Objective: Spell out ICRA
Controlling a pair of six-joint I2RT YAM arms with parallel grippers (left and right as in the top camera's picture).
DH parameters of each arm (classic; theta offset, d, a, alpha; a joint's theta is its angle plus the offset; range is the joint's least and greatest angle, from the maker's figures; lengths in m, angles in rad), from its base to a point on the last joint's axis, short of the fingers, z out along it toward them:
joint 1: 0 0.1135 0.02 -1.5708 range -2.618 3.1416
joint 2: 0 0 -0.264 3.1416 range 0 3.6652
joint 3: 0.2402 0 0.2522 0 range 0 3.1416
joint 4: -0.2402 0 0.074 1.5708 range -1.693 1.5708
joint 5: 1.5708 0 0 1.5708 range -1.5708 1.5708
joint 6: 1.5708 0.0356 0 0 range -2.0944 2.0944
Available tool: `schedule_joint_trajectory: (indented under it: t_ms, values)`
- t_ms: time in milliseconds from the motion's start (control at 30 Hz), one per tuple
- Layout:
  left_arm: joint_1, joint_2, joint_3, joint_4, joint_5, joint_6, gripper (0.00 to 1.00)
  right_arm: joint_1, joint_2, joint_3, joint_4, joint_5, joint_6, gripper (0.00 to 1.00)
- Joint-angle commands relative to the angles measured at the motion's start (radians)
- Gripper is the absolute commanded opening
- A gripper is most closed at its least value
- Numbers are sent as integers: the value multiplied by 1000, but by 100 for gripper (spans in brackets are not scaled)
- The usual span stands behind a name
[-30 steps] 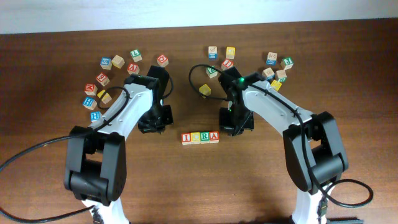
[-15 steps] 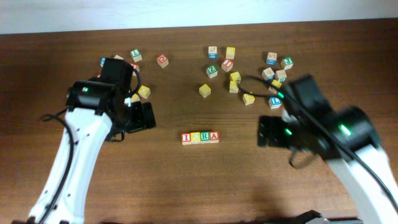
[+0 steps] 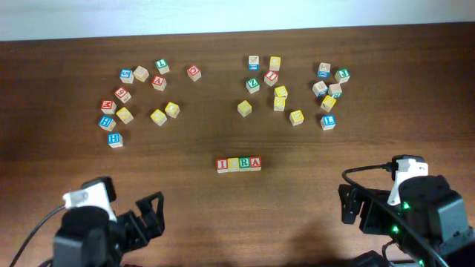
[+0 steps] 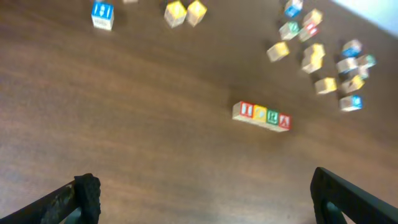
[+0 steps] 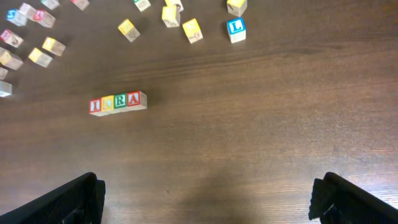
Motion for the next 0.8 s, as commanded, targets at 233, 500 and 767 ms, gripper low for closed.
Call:
schedule_joint_trajectory:
  t_ms: [233, 500, 767]
  values:
    - [-3, -23, -12, -9, -14, -16, 99, -1, -2, -6, 3, 24, 4, 98]
    - [-3, -23, -12, -9, -14, -16, 99, -1, -2, -6, -5, 24, 4, 98]
    - [-3, -23, -12, -9, -14, -16, 99, -79, -11, -71, 74, 47, 0, 99]
